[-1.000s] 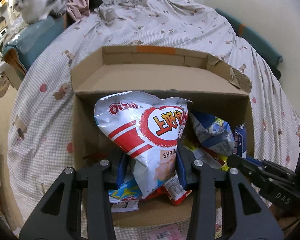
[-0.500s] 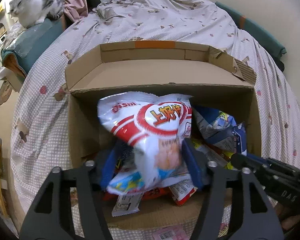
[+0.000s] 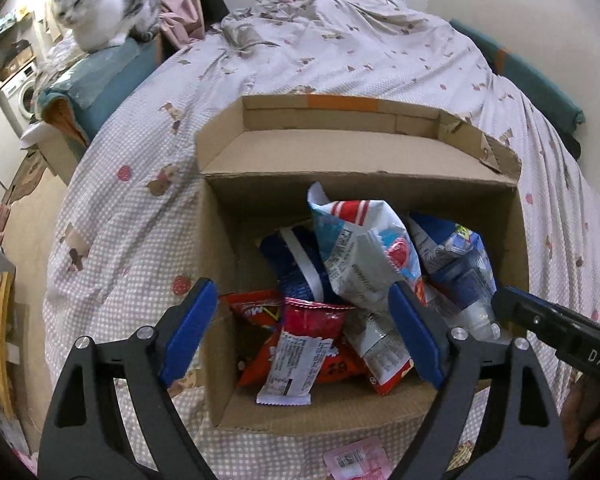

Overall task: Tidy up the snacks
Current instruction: 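Carry the Oishi bag and blue bar into the box and open both tools, then grasp the pink packet with the left tool while the right tool grasps the checkered wafer bar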

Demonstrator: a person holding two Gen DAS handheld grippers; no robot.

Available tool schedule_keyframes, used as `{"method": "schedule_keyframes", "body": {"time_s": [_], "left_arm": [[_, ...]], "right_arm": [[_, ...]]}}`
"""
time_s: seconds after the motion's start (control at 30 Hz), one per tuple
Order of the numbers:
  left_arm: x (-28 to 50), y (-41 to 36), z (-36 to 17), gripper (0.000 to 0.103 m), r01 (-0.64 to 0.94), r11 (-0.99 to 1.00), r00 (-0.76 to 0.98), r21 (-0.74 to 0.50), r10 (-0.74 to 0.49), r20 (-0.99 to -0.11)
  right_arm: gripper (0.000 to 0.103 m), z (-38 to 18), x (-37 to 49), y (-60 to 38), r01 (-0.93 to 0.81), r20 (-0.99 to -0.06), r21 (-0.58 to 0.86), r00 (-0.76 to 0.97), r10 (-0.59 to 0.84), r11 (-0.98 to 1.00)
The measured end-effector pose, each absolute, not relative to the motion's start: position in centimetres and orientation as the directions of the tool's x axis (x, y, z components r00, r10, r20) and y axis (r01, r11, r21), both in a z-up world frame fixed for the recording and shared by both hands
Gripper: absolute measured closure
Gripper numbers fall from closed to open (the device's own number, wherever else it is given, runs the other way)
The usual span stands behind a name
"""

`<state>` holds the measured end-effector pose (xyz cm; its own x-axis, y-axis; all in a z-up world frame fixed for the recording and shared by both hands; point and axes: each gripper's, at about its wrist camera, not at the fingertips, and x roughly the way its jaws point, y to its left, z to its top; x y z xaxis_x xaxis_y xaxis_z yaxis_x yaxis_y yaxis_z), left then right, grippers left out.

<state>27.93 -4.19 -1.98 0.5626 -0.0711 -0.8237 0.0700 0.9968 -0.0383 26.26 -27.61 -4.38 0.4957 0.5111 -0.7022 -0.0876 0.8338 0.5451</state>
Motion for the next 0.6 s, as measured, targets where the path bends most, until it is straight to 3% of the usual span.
{"method": "schedule_keyframes", "body": {"time_s": [0.07, 0.1, 0.6], "left_arm": [[27.7, -4.0, -1.6, 0.018, 0.063, 0.997, 0.572, -0.044, -0.072, -0.817], [27.4, -3.8, -1.4, 0.018, 0.058, 0.997, 0.58, -0.043, -0.069, -0.812], [23.5, -2.0, 1.4, 0.018, 0.038, 0.997, 0.64, -0.073, -0.08, -0.764]], "right_arm": [[0.032, -4.1, 26.1, -27.7, -0.085, -0.699, 0.542, 0.507, 0.505, 0.836], [0.026, -3.9, 25.9, -27.7, -0.081, -0.696, 0.541, 0.517, 0.499, 0.837], [0.024, -2.4, 22.9, -28.8, -0.057, -0.681, 0.56, 0.536, 0.499, 0.826]]}}
